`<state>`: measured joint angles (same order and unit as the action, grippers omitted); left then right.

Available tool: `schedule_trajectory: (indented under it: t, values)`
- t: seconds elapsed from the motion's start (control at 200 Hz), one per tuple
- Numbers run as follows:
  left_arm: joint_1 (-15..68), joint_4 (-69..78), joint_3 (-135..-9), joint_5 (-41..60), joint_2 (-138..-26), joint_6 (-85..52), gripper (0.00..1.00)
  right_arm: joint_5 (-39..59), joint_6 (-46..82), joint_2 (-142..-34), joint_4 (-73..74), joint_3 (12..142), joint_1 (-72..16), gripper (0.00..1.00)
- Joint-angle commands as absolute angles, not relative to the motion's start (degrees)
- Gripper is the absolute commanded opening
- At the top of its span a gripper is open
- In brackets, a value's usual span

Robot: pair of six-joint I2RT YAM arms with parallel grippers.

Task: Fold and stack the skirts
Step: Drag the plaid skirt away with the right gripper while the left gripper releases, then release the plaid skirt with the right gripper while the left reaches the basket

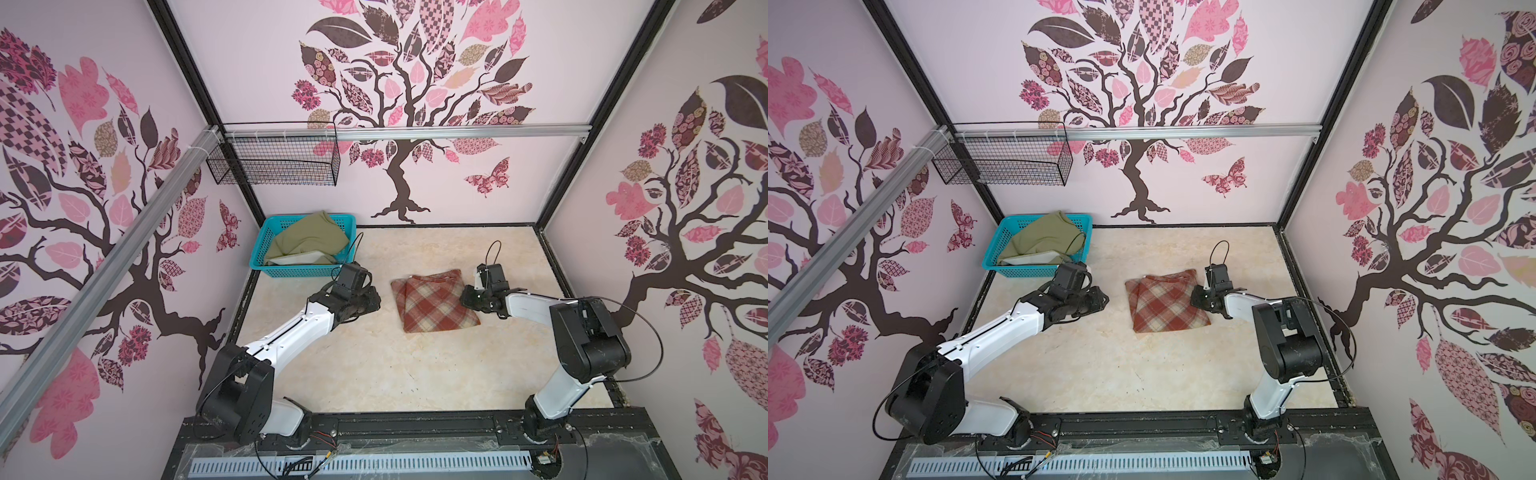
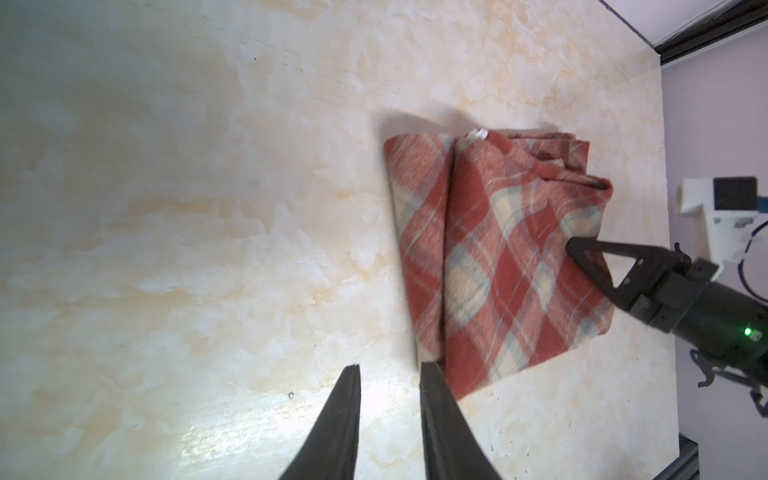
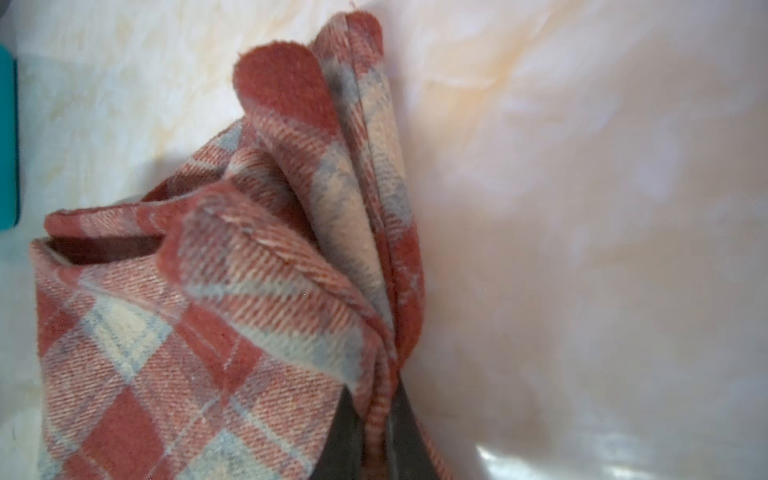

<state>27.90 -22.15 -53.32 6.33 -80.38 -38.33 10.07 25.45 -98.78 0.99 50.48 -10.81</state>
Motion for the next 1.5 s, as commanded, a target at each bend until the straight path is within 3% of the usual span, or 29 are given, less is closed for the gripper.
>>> schedule_trajectory:
  t: [0.0,0.735,1.155,1.205,1.335,1.491]
  values:
    - [27.69,-24.21,-55.51,6.99,-77.68,-36.53,0.28,7.75,22.53,-102.03,-1.18,54.76,-7.89,0.00]
    - [23.73,-28.37,-61.04,12.73,-78.88,-33.87,0.28,8.40,13.18,-123.94,-15.45,87.55,10.19,0.00]
    - [21.09,-26.71,-61.35,14.15,-81.15,-33.30,0.28,8.62,6.03,-134.64,-25.48,104.83,11.48,0.00]
    - [21.03,-26.52,-61.13,14.15,-81.38,-33.44,0.27,8.78,5.57,-136.04,-26.67,107.20,11.44,0.08]
    - [20.90,-26.02,-60.73,13.84,-80.91,-33.60,0.28,4.60,6.40,-135.88,-26.46,109.66,11.34,0.44]
    - [19.39,-25.49,-60.96,13.52,-79.34,-33.82,0.29,0.21,7.95,-124.17,-15.84,98.66,11.34,0.53]
